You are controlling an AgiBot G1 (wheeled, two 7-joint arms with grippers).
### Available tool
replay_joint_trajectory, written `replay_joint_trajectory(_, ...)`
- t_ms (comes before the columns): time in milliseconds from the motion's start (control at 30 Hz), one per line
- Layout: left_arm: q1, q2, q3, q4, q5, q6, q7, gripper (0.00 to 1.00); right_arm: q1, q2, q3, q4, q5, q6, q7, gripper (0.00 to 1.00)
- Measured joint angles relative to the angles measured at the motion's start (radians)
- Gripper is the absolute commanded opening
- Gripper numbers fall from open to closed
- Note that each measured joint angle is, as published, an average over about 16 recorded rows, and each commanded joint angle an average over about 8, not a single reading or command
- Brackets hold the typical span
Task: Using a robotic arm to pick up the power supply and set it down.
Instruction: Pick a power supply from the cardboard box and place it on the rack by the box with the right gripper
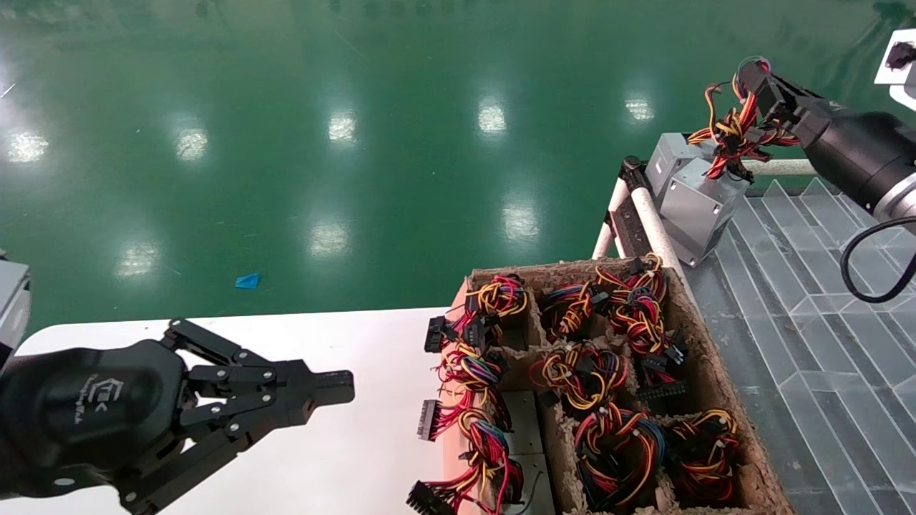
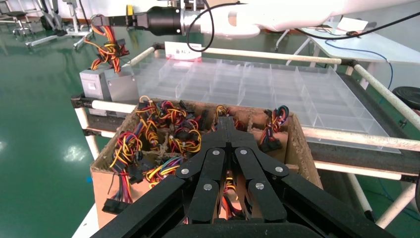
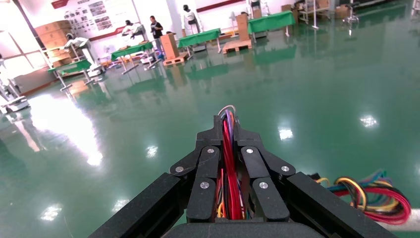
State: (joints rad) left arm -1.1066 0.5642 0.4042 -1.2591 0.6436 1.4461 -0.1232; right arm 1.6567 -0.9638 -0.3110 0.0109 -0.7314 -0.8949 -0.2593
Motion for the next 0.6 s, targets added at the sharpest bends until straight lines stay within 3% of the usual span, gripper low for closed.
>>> replay_joint_trajectory(600,0.0,0.0,0.0,0.0,0.0,0.0,0.0,0.0,0.099,0.048,-0.118,0.017,-0.172,-0.014,-0.095,0.0)
